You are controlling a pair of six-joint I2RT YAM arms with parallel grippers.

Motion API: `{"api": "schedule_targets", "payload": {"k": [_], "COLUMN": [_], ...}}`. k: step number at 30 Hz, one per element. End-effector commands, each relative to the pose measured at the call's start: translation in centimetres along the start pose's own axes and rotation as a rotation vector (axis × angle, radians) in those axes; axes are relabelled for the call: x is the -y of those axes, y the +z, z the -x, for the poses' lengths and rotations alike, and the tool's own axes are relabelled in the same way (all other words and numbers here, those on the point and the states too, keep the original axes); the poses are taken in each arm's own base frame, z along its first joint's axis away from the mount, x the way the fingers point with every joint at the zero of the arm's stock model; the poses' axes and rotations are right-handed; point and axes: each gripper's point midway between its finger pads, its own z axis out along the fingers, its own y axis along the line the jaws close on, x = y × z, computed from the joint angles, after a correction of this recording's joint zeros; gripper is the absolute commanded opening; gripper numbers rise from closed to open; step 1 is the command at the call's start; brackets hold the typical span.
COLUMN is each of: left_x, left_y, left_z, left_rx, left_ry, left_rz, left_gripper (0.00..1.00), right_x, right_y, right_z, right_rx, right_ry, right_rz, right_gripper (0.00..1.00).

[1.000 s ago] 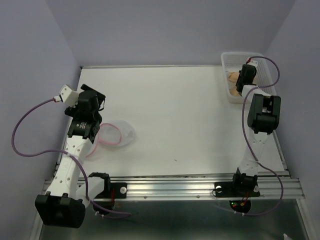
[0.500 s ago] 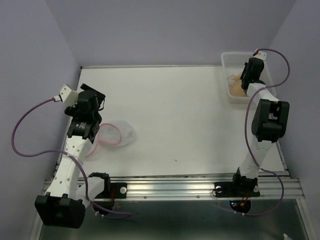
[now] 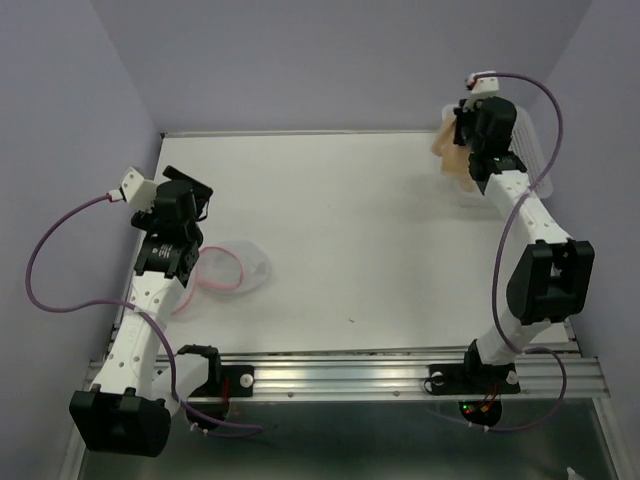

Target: Place the bra in the laundry bag and zip it closed

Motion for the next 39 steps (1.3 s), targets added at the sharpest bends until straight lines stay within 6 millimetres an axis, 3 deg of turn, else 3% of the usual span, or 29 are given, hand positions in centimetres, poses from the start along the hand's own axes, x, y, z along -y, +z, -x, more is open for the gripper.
{"api": "schedule_targets", "payload": {"k": [1,4,7,11,14,18,21,26,27,28,31,32,33,39], "left_x": [1.5,1.2,1.1,0.8,1.2,1.2,1.1,1.2,1.2,1.3,1.8,1.9,2.2,3.3], "left_y": [-0.8,-1.1,-1.4,-1.8,-2.1,-2.1,-2.0,-1.9,-1.8,-1.8,-1.7,-1.5,-1.4,-0.9], "left_z": [2.0,2.0,2.1,2.3,2.8,2.8,2.5,2.1,2.1,2.1,1.4,1.1,1.0,-1.1], "left_rx": [0.05,0.052,0.054,0.061,0.072,0.072,0.066,0.053,0.052,0.049,0.026,0.016,0.01,-0.077], "left_ry": [-0.042,-0.046,-0.051,-0.063,-0.078,-0.076,-0.07,-0.065,-0.065,-0.06,-0.05,-0.037,-0.033,0.031], "left_rz": [-0.052,-0.055,-0.061,-0.065,-0.083,-0.084,-0.082,-0.086,-0.087,-0.093,-0.121,-0.127,-0.14,-0.19], "left_gripper": [0.99,0.99,0.99,0.99,0.99,0.99,0.99,0.99,0.99,0.99,0.99,0.99,0.99,0.99], "right_x": [-11.1,-17.8,-21.4,-25.2,-29.8,-32.5,-32.6,-30.7,-30.2,-29.8,-28.8,-28.6,-28.7,-28.6], "right_y": [-3.1,-5.8,-8.4,-10.4,-12.0,-13.4,-13.2,-13.0,-13.4,-13.5,-13.5,-13.4,-13.4,-14.4], "right_z": [1.0,1.3,1.7,0.9,1.0,-1.2,-3.7,-10.9,-13.8,-15.2,-19.8,-20.3,-20.1,-14.8], "right_rx": [0.005,0.046,0.094,0.101,0.118,0.079,0.022,-0.137,-0.199,-0.232,-0.339,-0.353,-0.361,-0.261], "right_ry": [-0.248,-0.295,-0.302,-0.317,-0.357,-0.381,-0.394,-0.445,-0.457,-0.468,-0.511,-0.511,-0.496,-0.412], "right_rz": [0.371,0.638,0.827,0.95,1.02,1.12,1.108,1.044,1.043,1.033,1.01,1.001,0.993,0.974], "right_gripper": [0.04,0.05,0.06,0.07,0.07,0.09,0.12,0.15,0.17,0.22,0.61,0.86,1.0,1.0]}}
